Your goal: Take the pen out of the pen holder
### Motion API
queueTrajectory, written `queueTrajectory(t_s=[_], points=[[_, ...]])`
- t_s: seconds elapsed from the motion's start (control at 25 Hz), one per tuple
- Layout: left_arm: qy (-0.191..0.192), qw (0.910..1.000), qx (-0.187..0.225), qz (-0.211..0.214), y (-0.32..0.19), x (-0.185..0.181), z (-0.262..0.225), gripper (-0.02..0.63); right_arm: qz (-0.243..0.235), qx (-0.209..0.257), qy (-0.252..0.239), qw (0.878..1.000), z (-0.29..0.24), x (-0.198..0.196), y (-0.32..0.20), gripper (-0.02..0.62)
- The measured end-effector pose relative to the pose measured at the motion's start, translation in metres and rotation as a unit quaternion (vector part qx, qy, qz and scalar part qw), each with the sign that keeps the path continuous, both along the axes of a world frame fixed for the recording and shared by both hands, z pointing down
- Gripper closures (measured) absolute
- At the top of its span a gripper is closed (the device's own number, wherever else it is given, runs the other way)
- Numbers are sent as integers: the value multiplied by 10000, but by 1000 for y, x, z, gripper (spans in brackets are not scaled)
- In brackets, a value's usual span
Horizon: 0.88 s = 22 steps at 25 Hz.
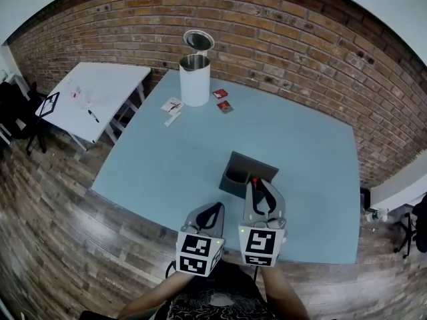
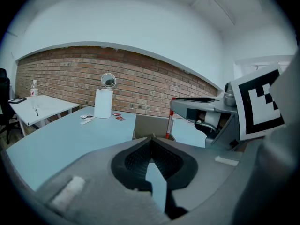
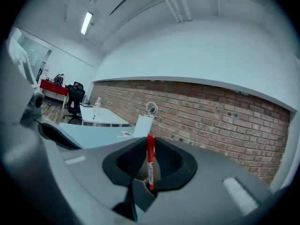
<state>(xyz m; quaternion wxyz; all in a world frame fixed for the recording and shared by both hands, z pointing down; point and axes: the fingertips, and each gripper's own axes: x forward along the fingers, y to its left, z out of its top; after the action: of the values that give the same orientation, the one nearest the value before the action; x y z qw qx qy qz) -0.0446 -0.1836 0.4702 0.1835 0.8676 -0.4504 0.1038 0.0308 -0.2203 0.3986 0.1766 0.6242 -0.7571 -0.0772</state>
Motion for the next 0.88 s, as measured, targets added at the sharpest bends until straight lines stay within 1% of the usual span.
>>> queueTrajectory(t_s=[0.2,0.44,0.88], points=[[26,10000,27,-56,9,-1,-4,615,-103,-65,-86,9999,1,-4,16,537],[47,9997,205,-107,18,1,-15,615,-177,-214,-227,9994,10,-5,38,537],[12,9996,240,-153,45,11,-14,615,-268,-481,-544,9970,24,-3,77,537]])
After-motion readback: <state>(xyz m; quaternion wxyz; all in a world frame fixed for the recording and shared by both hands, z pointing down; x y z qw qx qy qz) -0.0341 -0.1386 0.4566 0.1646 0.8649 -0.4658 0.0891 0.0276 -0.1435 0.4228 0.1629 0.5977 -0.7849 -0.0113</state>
